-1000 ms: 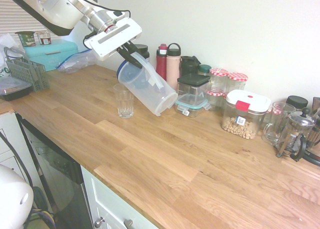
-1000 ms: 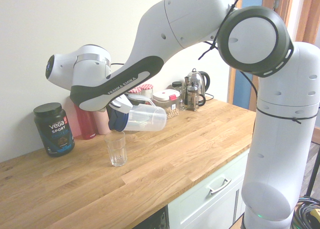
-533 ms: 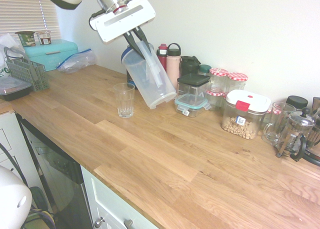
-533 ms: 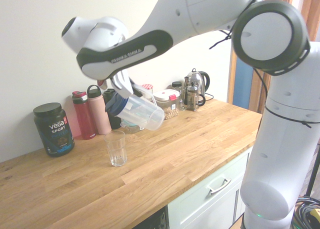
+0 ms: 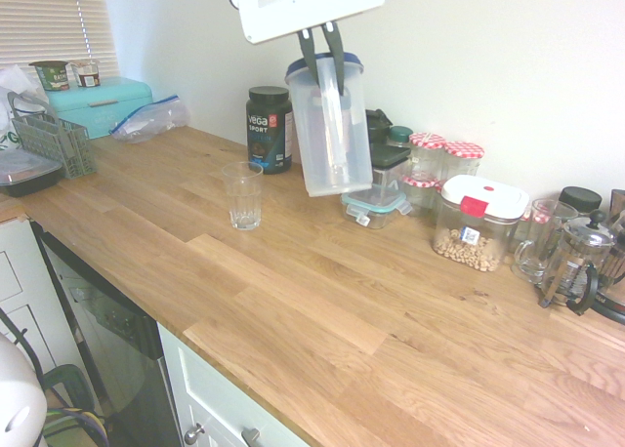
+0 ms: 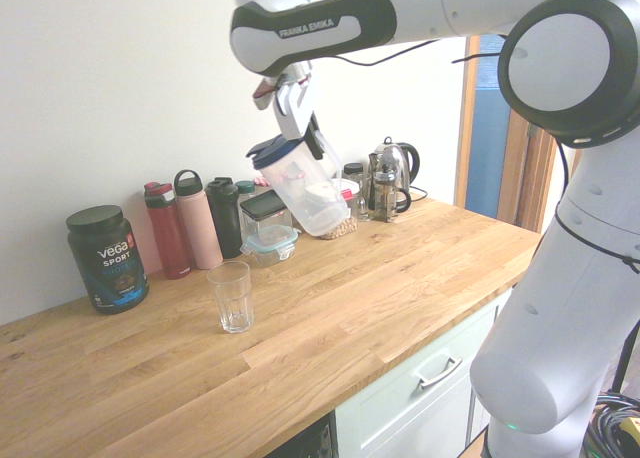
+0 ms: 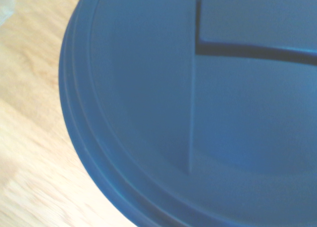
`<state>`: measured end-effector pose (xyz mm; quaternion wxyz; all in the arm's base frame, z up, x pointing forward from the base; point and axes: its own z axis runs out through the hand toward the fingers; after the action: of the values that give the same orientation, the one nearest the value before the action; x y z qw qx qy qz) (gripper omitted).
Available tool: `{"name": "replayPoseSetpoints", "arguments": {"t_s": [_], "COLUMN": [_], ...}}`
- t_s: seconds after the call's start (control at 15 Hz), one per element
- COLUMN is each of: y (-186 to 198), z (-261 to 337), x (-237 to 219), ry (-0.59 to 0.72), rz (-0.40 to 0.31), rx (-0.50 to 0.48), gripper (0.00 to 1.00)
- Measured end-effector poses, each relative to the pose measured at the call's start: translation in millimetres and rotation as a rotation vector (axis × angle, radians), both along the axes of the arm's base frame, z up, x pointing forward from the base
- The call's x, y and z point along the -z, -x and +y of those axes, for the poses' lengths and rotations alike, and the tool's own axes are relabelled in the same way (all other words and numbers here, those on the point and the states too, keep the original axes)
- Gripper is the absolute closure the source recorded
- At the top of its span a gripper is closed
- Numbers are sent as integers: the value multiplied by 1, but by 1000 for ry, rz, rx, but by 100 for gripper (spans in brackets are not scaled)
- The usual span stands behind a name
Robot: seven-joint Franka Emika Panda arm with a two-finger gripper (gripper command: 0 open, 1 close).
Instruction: Pour me some water
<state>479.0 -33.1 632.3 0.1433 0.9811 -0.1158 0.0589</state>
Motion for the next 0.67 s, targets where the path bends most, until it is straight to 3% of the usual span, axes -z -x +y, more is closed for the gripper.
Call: {"name": "replayPoseSetpoints", "arguments": {"t_s": [0.33,0.67], "y": [26,70], "z": [-55,-85], "x": [52,81], "ry": [-188,-261], "rz": [-73,-225], "rx": [230,434], "gripper": [100,100]}}
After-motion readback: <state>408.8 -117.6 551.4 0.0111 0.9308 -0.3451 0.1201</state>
